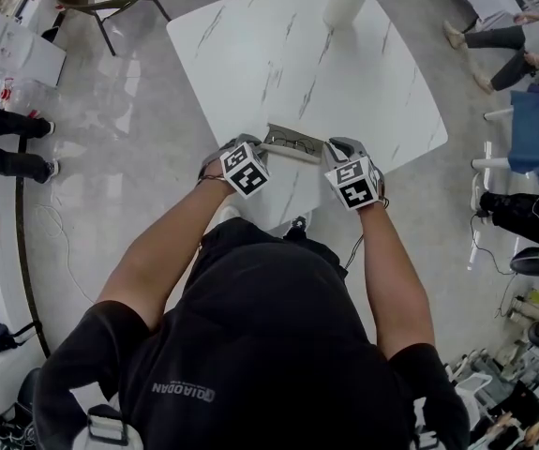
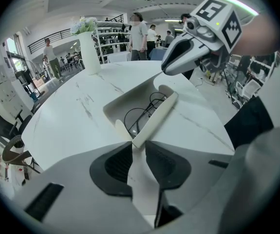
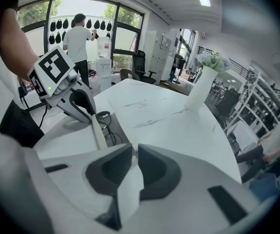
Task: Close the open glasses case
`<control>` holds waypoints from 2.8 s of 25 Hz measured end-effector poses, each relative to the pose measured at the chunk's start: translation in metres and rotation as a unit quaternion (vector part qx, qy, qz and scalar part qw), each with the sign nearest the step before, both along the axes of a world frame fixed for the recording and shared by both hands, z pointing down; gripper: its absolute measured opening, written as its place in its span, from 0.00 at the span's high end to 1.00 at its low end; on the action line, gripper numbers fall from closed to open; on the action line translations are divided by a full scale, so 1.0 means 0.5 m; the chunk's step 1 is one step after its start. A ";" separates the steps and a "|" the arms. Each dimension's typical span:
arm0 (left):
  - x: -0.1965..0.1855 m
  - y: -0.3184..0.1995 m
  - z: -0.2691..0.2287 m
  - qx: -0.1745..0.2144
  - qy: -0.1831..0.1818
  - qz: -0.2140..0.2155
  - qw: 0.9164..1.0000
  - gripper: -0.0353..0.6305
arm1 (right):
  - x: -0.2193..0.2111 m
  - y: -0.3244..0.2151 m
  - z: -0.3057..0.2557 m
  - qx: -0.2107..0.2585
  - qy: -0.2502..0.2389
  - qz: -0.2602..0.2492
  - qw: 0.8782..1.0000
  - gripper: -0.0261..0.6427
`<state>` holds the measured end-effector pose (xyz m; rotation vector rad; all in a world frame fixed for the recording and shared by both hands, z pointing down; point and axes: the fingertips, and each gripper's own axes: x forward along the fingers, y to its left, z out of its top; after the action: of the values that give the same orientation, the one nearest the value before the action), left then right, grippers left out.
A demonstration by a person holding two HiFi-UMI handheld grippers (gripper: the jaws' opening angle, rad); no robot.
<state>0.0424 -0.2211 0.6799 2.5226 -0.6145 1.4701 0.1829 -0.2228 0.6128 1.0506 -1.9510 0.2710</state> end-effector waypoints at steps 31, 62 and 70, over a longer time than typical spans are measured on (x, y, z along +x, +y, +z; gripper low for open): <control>0.000 0.001 -0.006 0.004 0.002 -0.006 1.000 0.81 | -0.021 0.067 0.025 -0.008 0.012 -0.026 1.000 0.90; -0.003 0.003 -0.002 0.001 0.006 -0.008 1.000 0.82 | -0.033 0.094 0.081 -0.034 0.051 -0.047 0.997 0.89; -0.017 0.018 -0.052 0.021 0.003 0.023 1.000 0.82 | -0.038 0.101 0.042 -0.025 0.085 -0.080 0.993 0.89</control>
<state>0.0339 -0.2121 0.6541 2.5890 -0.5975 1.4779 0.1639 -0.1721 0.6338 0.8506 -1.8538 0.1360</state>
